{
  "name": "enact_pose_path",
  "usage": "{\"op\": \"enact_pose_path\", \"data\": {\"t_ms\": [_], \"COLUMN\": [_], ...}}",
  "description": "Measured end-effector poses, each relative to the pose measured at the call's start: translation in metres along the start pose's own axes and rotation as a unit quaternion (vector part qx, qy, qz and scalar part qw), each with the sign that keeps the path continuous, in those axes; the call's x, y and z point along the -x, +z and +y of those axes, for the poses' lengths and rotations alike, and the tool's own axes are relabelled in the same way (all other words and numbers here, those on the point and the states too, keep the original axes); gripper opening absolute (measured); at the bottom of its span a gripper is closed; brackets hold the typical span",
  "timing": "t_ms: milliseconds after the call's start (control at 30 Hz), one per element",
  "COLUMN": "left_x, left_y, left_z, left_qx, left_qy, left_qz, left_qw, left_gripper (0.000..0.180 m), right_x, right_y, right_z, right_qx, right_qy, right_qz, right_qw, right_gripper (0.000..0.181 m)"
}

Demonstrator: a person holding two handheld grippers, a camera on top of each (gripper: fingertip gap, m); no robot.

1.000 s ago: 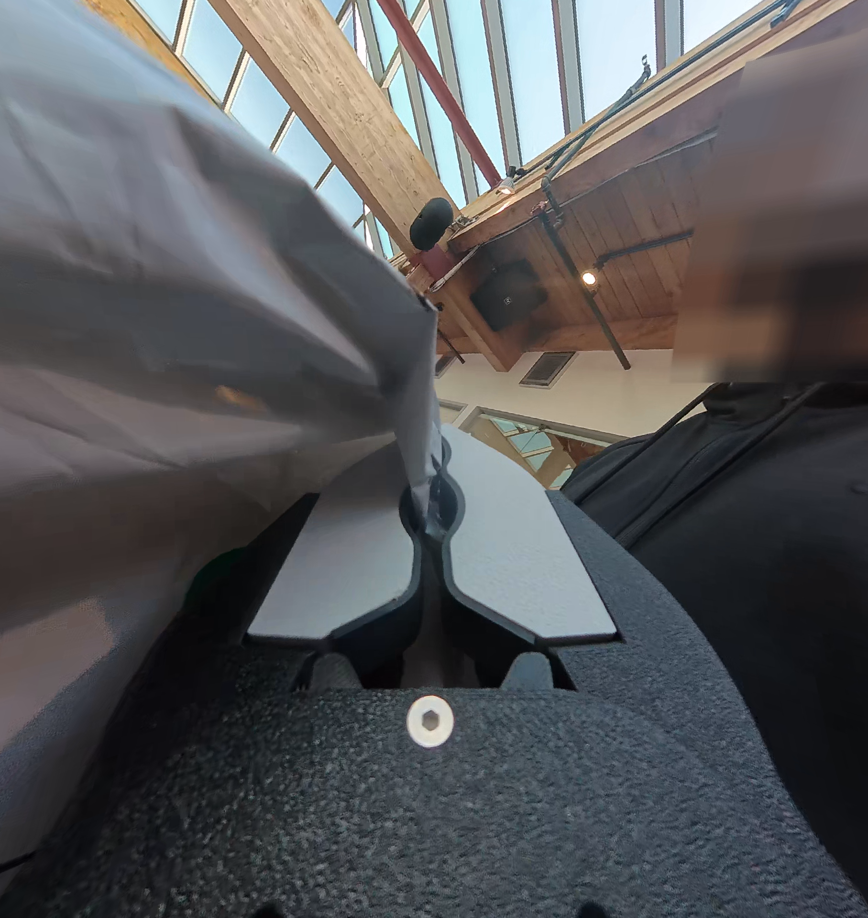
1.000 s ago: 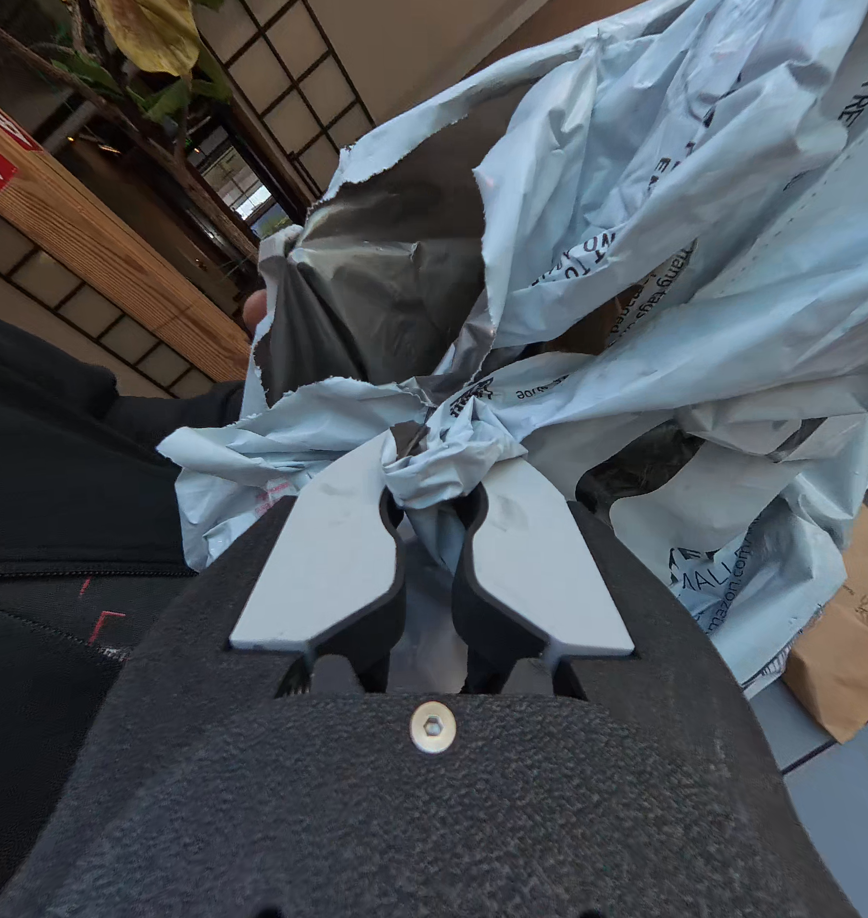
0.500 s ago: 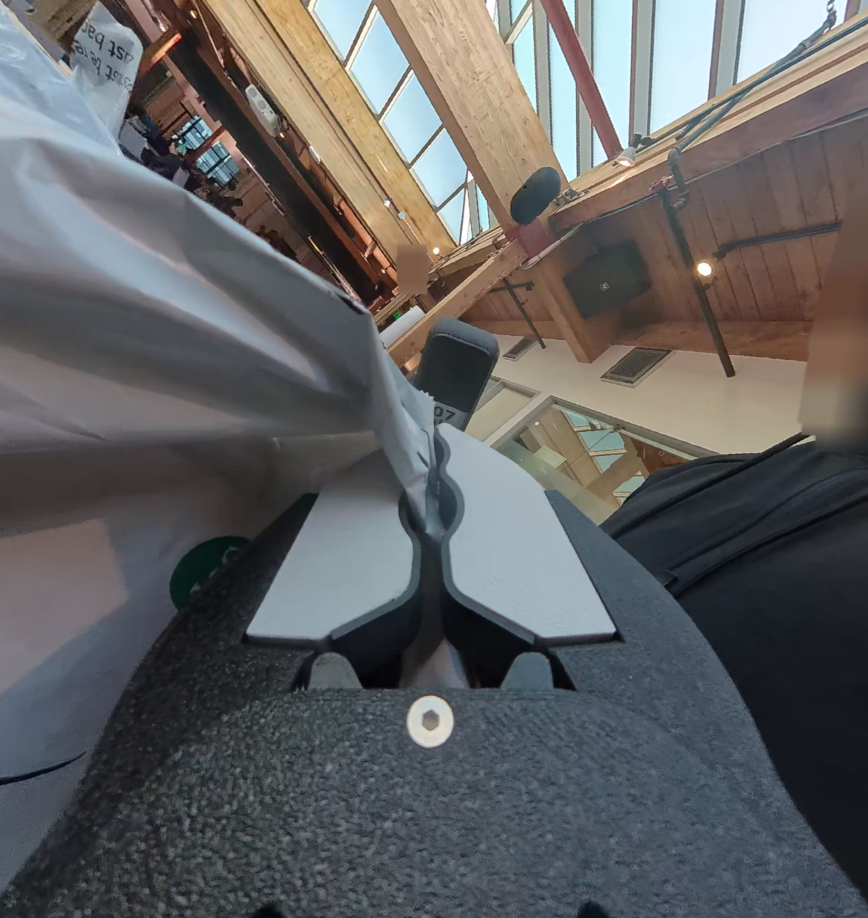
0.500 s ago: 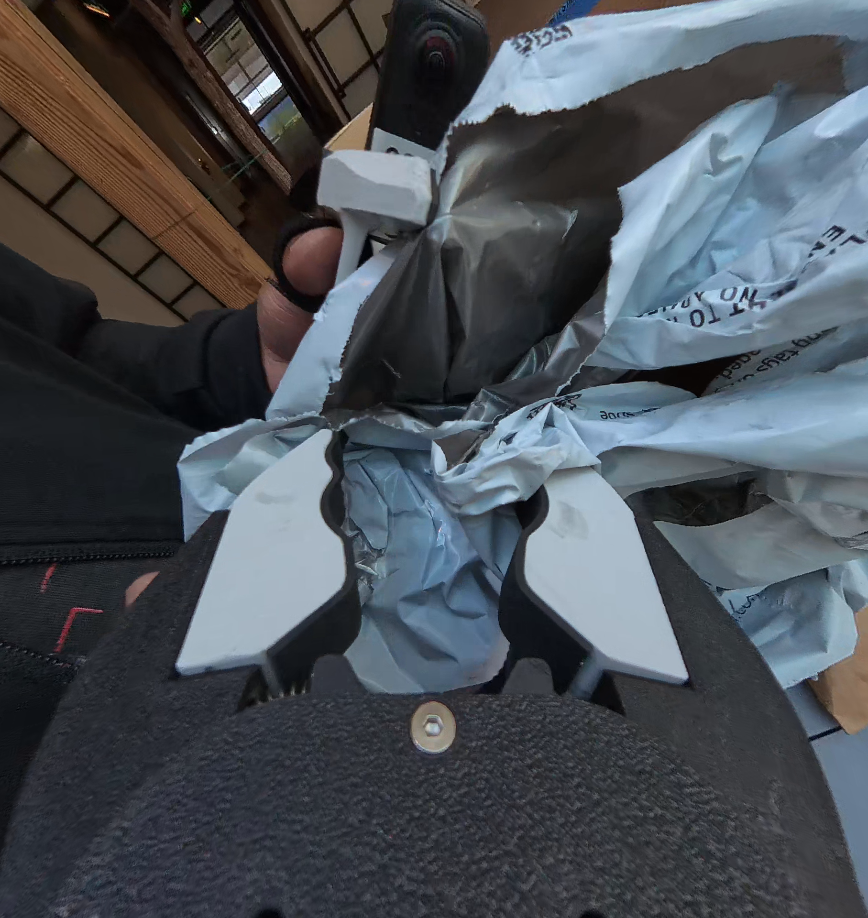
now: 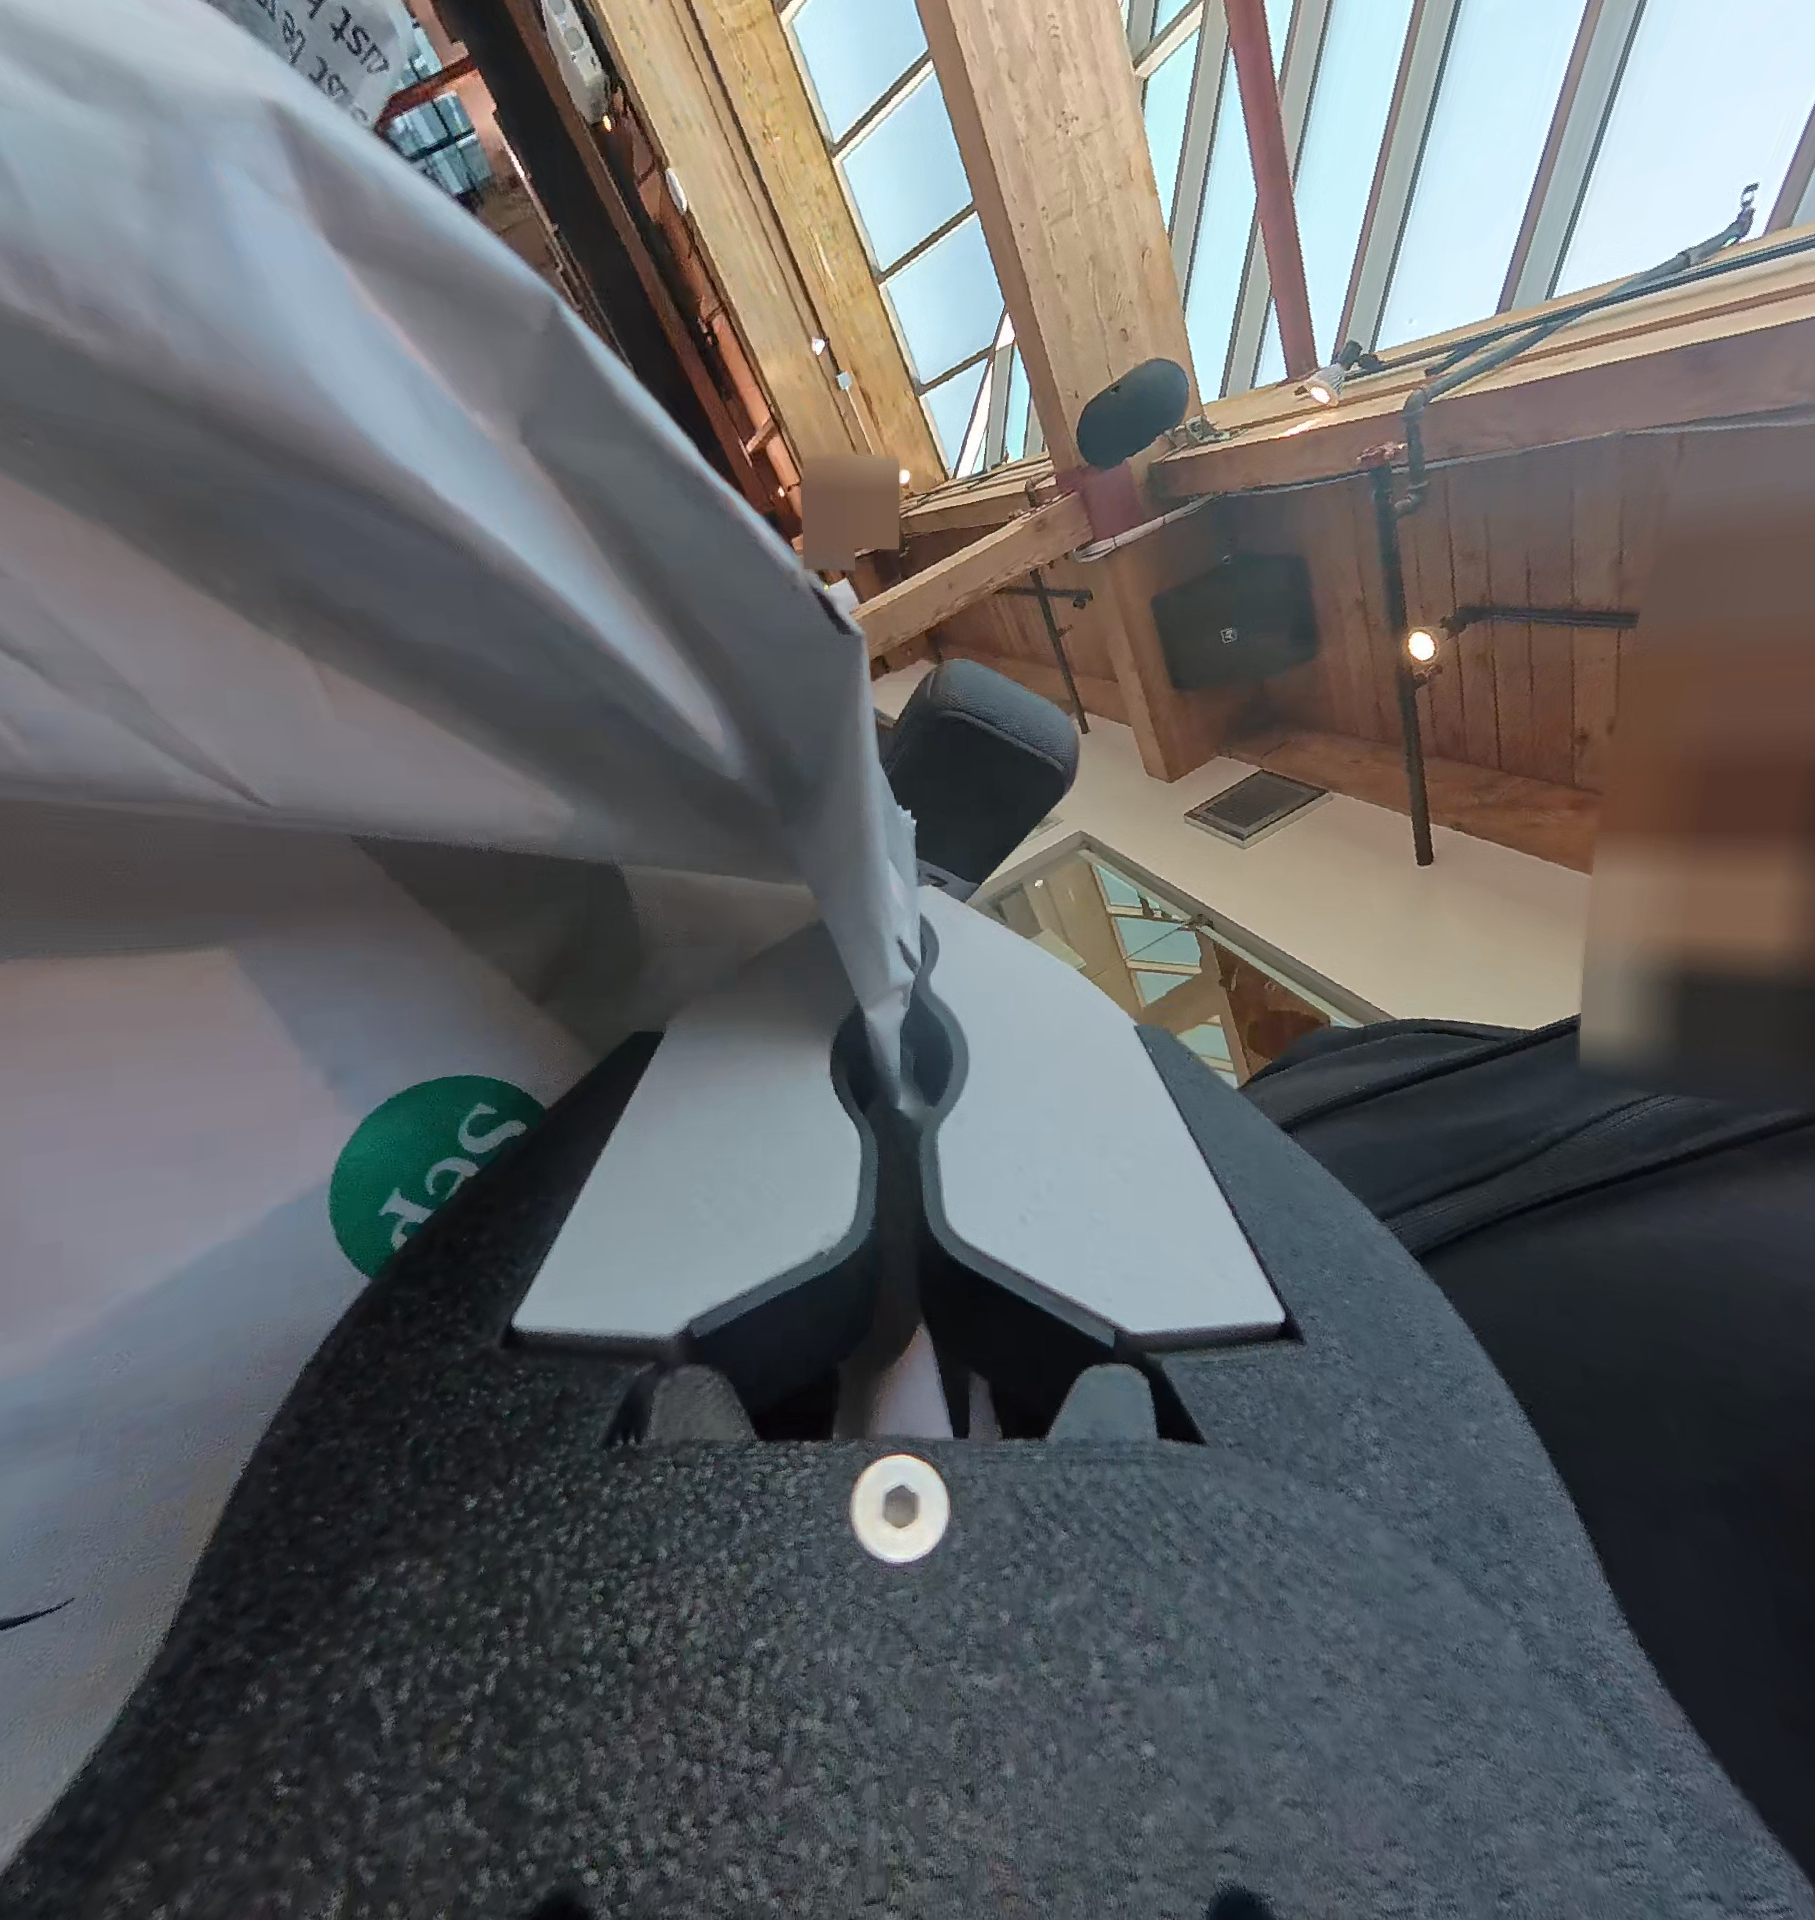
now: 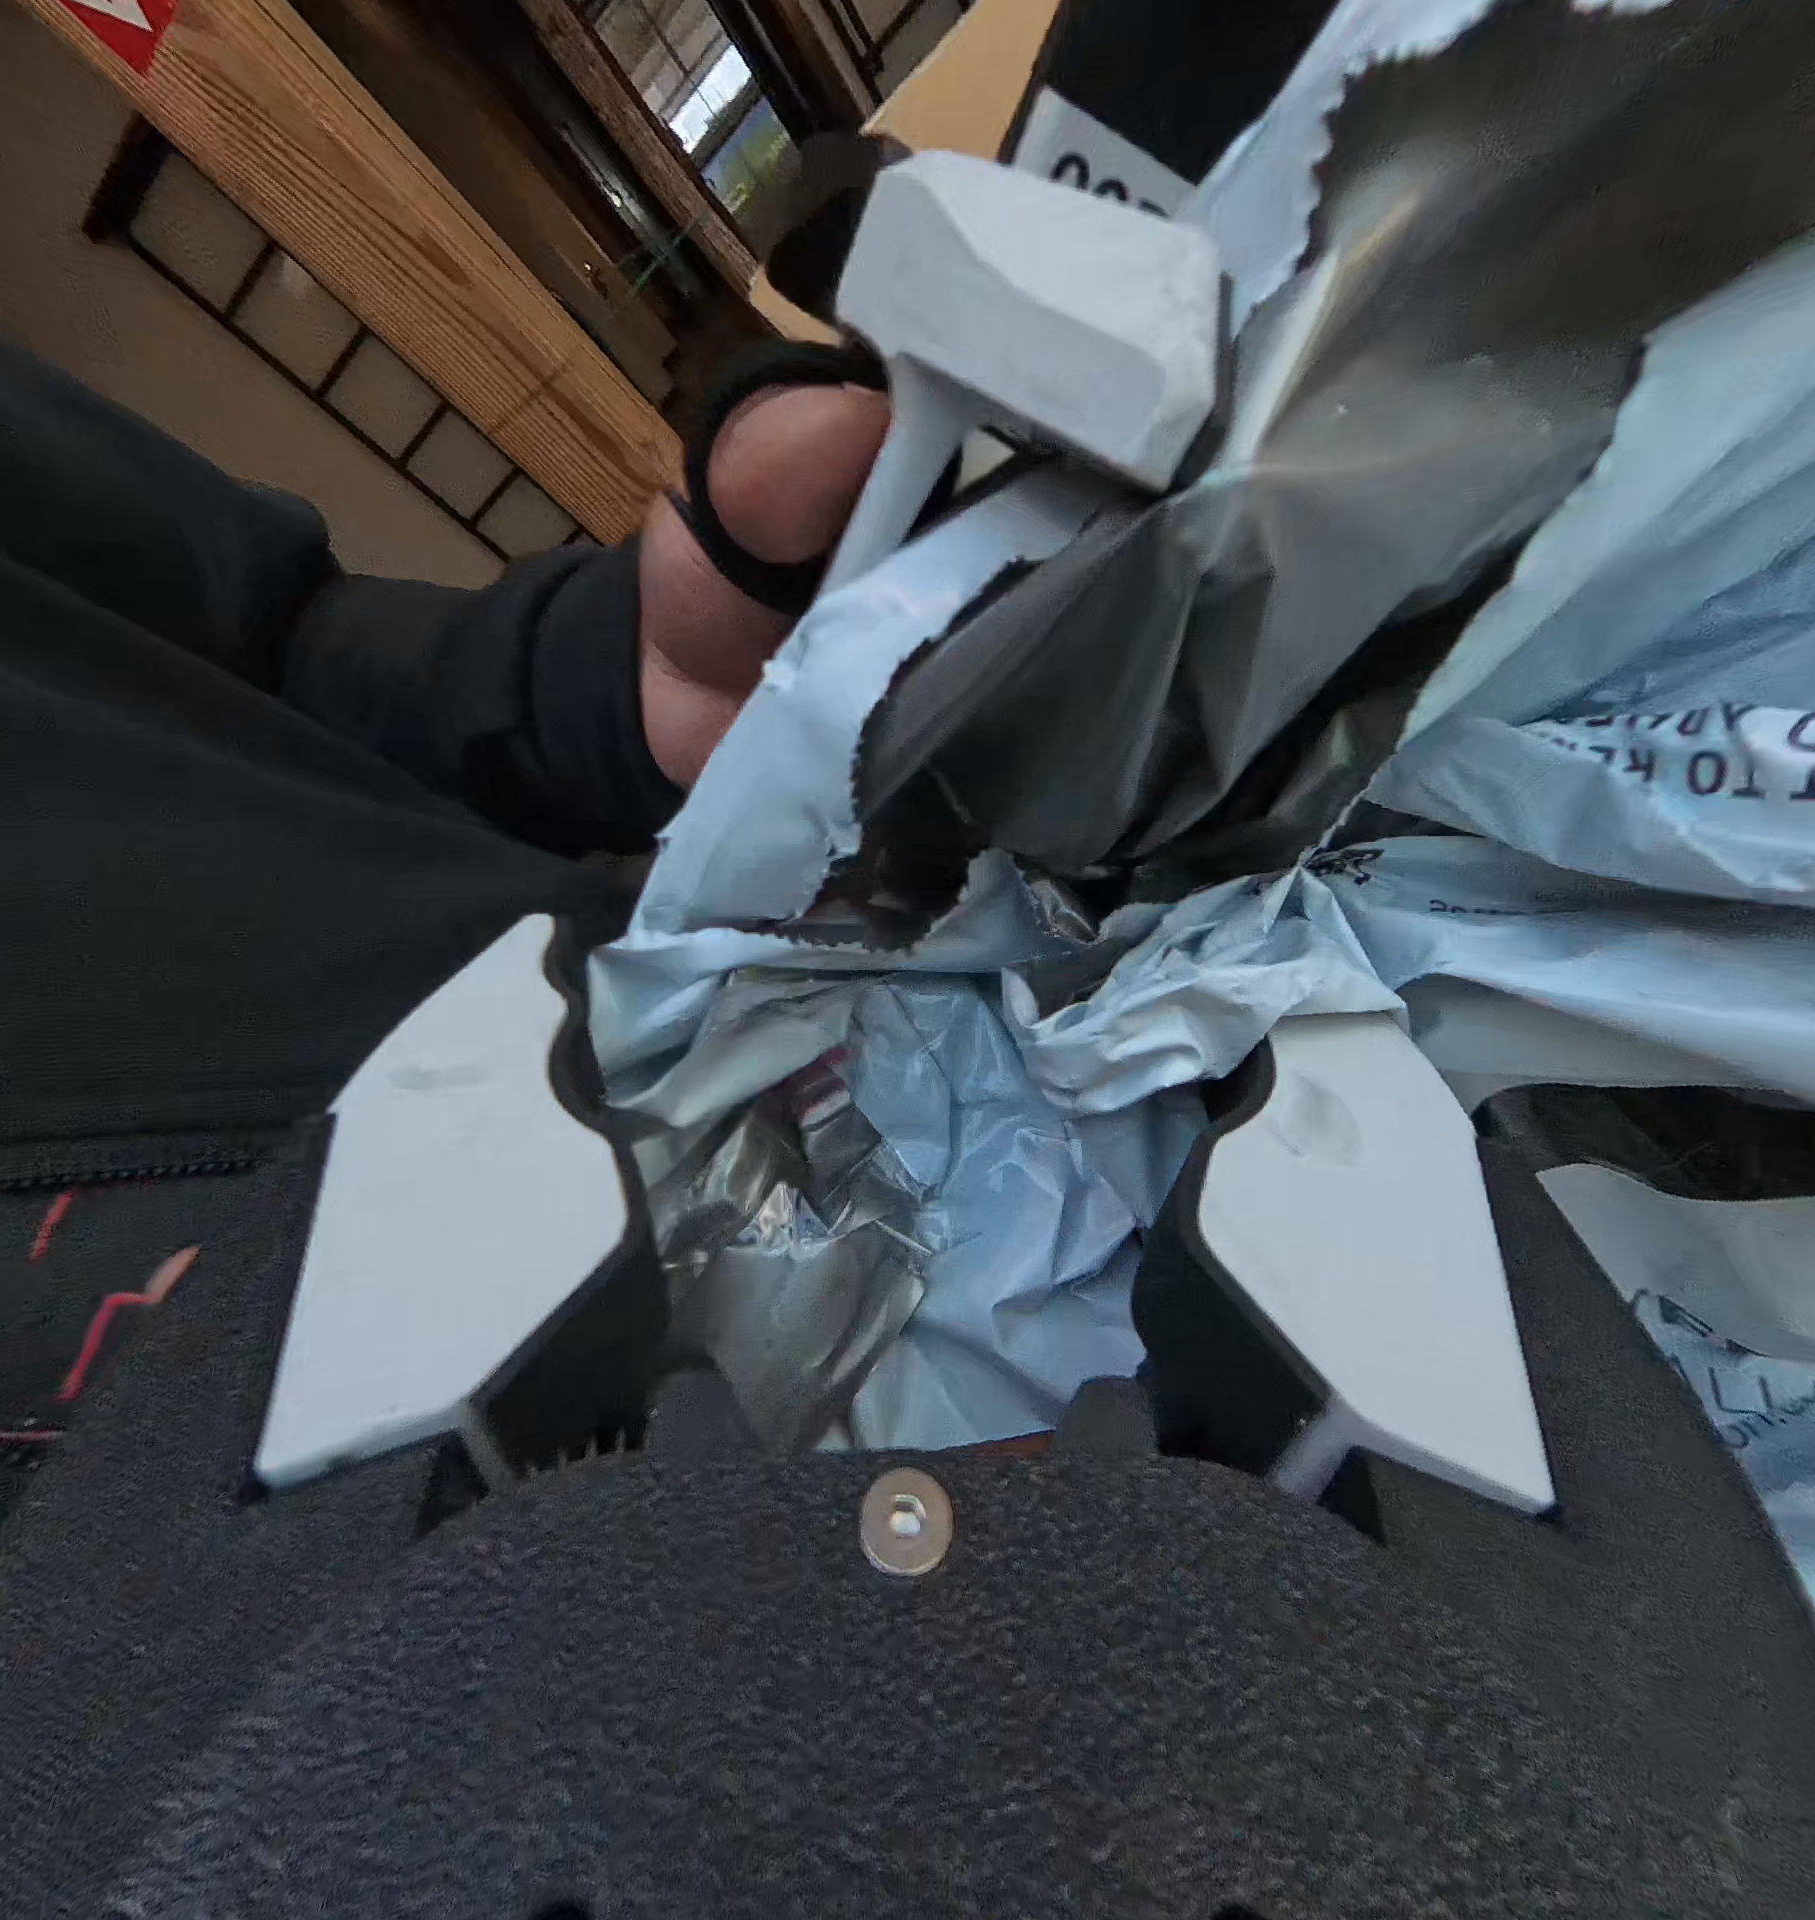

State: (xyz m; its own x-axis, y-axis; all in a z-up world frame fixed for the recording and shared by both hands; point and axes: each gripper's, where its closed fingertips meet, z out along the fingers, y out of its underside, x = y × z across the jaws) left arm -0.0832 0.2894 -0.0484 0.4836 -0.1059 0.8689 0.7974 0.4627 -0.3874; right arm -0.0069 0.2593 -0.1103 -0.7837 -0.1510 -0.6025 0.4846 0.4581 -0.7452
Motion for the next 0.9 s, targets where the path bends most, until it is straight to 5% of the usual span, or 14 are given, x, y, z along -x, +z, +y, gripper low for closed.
{"op": "enact_pose_path", "data": {"t_ms": [200,533,900], "left_x": [0.013,0.018,0.014], "left_y": [0.004,-0.021,-0.035], "left_z": [0.018,-0.006,-0.006], "left_qx": [0.058,-0.016,0.046], "left_qy": [0.003,-0.063,0.026], "left_qz": [-0.047,-0.004,-0.053], "left_qw": [0.997,0.998,0.997], "left_gripper": [0.000,0.012,0.033], "right_x": [-0.022,-0.043,-0.058], "right_y": [0.010,-0.003,-0.015], "right_z": [0.028,0.035,0.034], "right_qx": [0.069,0.057,0.030], "right_qy": [0.004,0.018,0.019], "right_qz": [0.064,0.099,0.106], "right_qw": [0.996,0.993,0.994], "right_gripper": [0.092,0.029,0.020]}}
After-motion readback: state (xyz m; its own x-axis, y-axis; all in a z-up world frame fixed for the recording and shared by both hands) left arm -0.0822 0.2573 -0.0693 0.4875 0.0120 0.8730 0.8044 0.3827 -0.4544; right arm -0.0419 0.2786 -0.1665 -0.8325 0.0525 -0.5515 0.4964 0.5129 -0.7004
